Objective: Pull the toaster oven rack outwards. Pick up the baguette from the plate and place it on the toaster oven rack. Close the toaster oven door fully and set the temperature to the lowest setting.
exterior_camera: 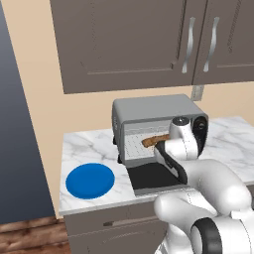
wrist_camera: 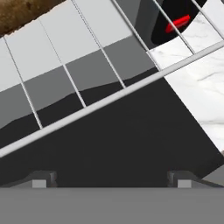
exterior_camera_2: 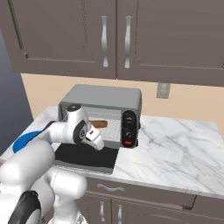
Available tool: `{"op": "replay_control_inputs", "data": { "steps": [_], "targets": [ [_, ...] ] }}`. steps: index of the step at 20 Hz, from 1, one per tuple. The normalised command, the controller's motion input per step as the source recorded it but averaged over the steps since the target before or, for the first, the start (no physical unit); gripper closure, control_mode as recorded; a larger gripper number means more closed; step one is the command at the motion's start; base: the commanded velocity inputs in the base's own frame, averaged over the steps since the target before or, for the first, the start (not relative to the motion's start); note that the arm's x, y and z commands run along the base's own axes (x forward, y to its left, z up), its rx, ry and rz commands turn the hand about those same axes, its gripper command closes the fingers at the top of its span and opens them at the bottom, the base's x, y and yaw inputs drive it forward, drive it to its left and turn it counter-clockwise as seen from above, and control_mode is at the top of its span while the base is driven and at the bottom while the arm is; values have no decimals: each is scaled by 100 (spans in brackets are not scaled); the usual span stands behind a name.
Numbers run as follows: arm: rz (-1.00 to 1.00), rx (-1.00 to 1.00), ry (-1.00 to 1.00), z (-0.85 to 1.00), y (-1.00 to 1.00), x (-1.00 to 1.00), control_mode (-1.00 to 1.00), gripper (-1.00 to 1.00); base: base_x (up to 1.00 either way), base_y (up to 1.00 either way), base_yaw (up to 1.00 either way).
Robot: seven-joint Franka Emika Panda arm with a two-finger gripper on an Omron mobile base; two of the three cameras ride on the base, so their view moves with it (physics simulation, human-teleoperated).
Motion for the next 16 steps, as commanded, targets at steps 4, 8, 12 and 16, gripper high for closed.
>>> {"op": "replay_control_inputs", "data": {
  "steps": [4, 8, 12, 16],
  "targets": [
    [0, 0, -5, -11, 0, 24, -100, -100, 0, 0, 0],
    [0, -1, -9, -10, 4, 22, -100, -100, 0, 0, 0],
    [0, -1, -11, -6, 8, 23, -100, -100, 0, 0, 0],
    [0, 0, -13, -2, 10, 29, -100, -100, 0, 0, 0]
  ]
}}
